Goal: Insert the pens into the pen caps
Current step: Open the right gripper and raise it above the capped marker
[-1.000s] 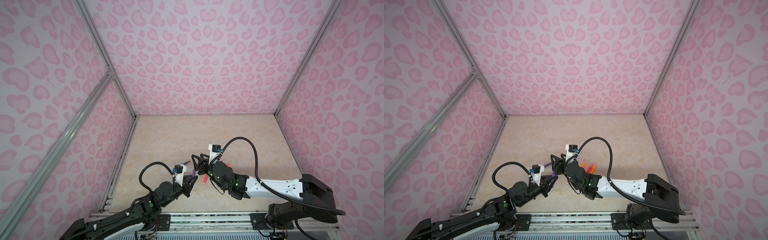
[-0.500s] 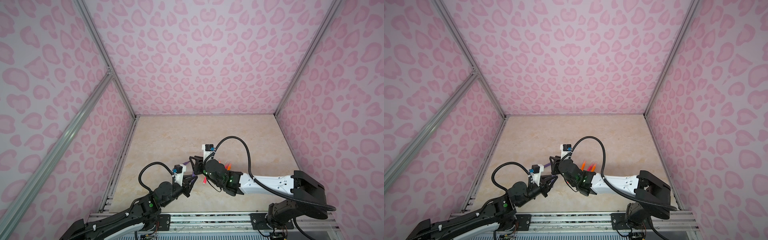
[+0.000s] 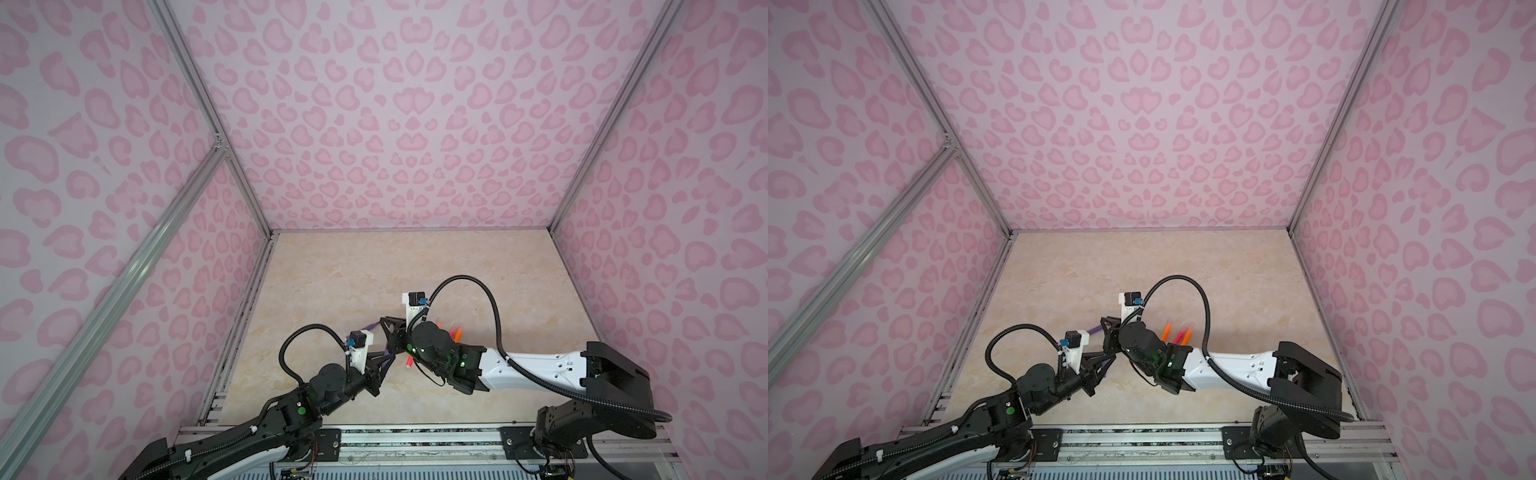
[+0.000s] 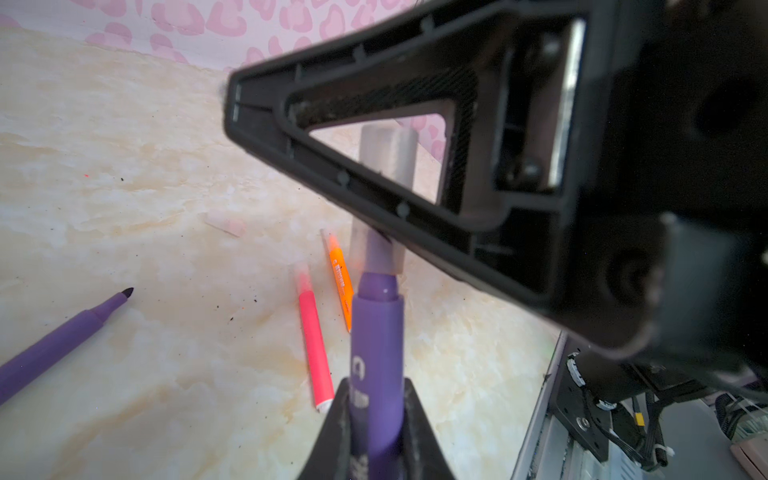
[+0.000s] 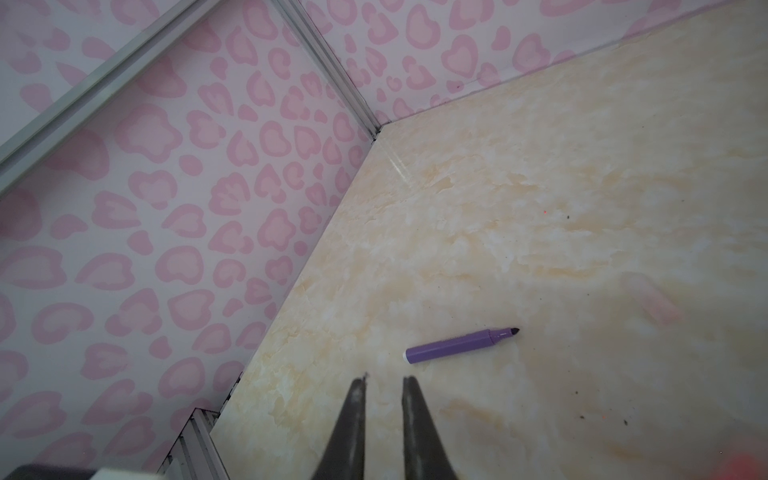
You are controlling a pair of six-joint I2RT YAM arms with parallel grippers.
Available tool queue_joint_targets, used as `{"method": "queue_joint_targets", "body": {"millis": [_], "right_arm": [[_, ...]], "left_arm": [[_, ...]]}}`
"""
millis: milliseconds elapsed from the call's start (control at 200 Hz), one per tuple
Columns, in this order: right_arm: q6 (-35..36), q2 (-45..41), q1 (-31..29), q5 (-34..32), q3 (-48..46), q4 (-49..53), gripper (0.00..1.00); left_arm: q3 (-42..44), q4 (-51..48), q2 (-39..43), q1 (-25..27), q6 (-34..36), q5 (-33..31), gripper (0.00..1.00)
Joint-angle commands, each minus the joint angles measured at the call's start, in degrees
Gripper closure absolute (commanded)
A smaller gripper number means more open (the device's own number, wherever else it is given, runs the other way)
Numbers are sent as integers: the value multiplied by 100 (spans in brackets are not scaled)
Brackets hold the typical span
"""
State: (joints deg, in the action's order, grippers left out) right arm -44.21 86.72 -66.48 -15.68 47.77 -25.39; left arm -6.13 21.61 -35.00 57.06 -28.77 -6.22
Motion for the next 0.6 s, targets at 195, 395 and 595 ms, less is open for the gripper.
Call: {"method": "queue_joint_targets", "body": {"millis": [195,395,595], "right_arm": [[112,-322,146,873,-862,-1372,95],[166,-261,223,1704,-1096,-2058,95],[245,-245,218,2113,-1390,-2902,96]], "left_arm": [[5,282,114,-15,-57,-77,97],[25,289,187,-11,-67,2,97],[20,295,143,-10,-76,-6,97]]}}
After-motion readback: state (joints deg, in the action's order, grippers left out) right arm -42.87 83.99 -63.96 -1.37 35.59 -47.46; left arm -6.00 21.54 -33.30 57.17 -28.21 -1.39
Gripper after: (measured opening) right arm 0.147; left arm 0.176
